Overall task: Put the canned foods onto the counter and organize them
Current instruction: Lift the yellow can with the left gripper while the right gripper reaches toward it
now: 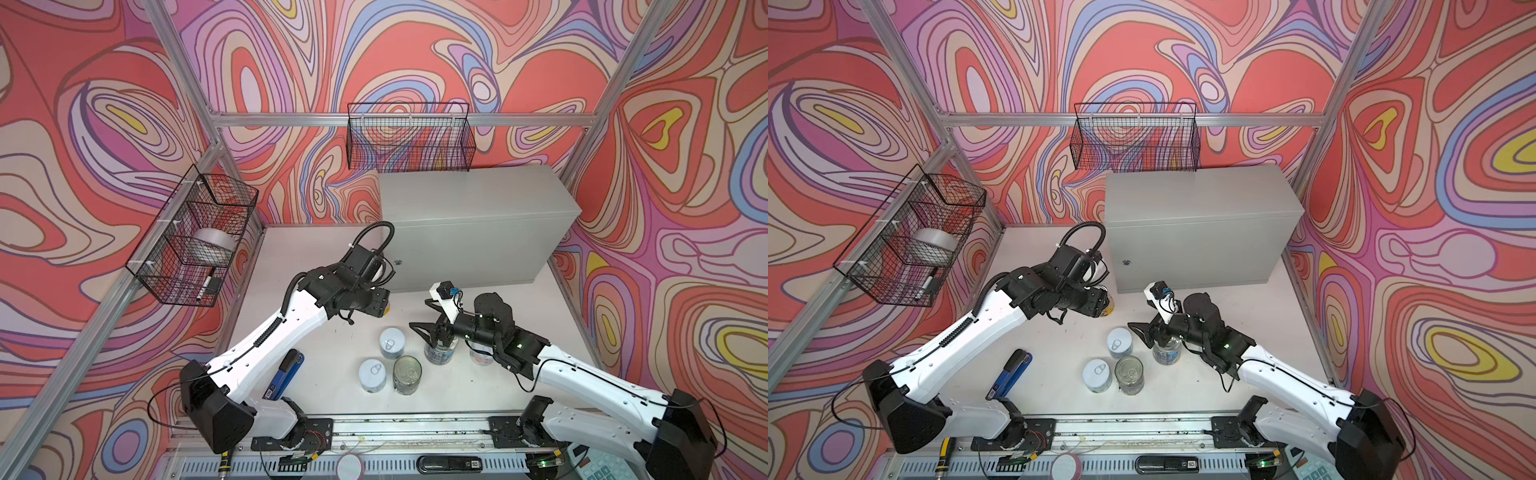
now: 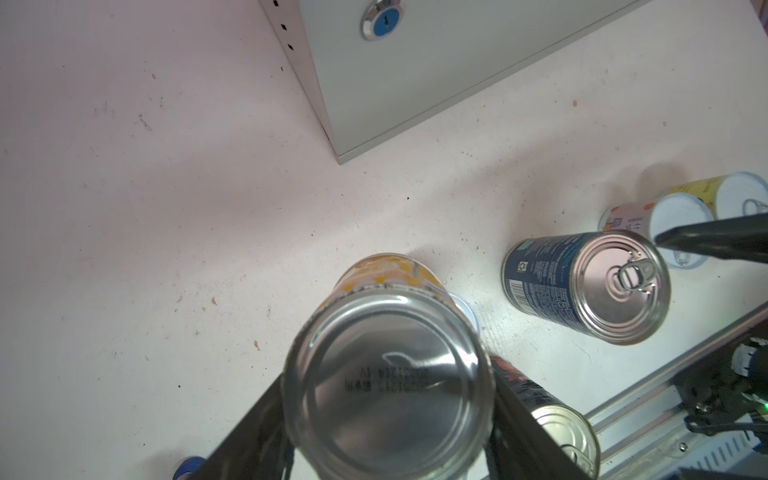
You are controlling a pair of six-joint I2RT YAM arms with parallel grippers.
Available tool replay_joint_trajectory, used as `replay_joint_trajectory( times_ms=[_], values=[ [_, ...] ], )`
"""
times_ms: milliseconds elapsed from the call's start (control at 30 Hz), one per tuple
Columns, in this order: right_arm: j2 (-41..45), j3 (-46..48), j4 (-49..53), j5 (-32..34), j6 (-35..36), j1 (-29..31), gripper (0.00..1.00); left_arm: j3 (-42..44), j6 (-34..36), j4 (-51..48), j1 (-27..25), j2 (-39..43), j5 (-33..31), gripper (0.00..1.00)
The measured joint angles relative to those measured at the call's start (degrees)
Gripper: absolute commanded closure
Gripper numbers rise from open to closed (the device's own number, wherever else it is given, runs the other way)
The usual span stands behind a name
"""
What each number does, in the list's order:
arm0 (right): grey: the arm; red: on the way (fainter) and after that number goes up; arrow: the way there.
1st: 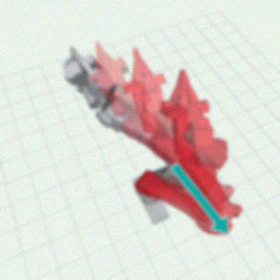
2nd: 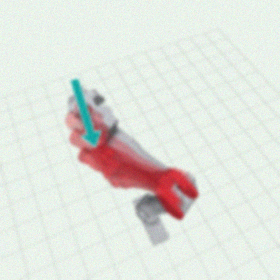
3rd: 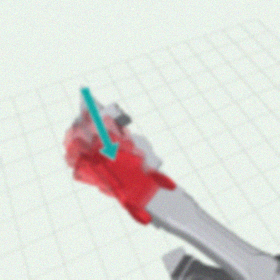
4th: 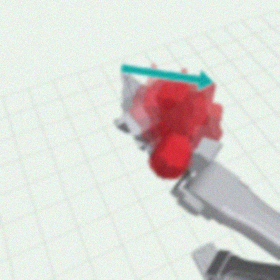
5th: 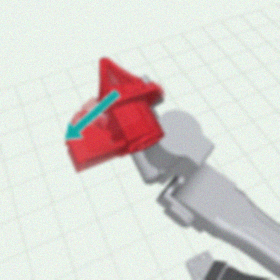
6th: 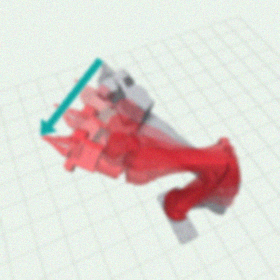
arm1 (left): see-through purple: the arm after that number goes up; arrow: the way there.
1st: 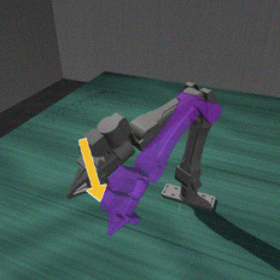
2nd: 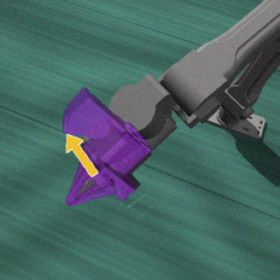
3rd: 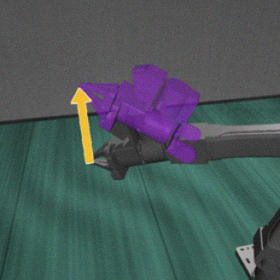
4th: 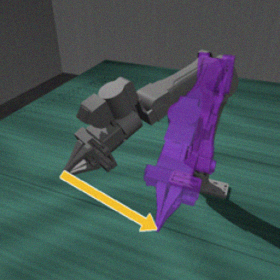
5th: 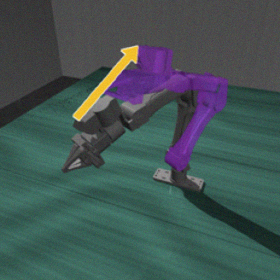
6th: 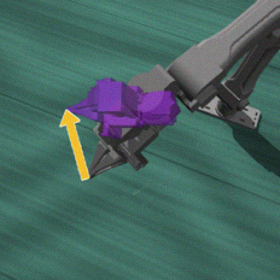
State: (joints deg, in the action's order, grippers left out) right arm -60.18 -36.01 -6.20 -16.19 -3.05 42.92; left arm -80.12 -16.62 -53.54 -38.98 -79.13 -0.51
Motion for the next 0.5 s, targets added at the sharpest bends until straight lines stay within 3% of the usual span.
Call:
replay_joint_trajectory(
  times_ms=[233, 500],
  values=[
    [-2.64, 0.24, -7.21, 1.97, 0.35, 4.35, 0.12, -3.26, 0.9, -3.48, 0.04, -2.43, 3.93, 0.52],
    [-5.51, 0.59, -12.72, 3.85, 1.01, 5.35, 0.13, -6.49, 1.62, -5.42, 0.04, -3.85, 6.05, 0.53]
  ],
)
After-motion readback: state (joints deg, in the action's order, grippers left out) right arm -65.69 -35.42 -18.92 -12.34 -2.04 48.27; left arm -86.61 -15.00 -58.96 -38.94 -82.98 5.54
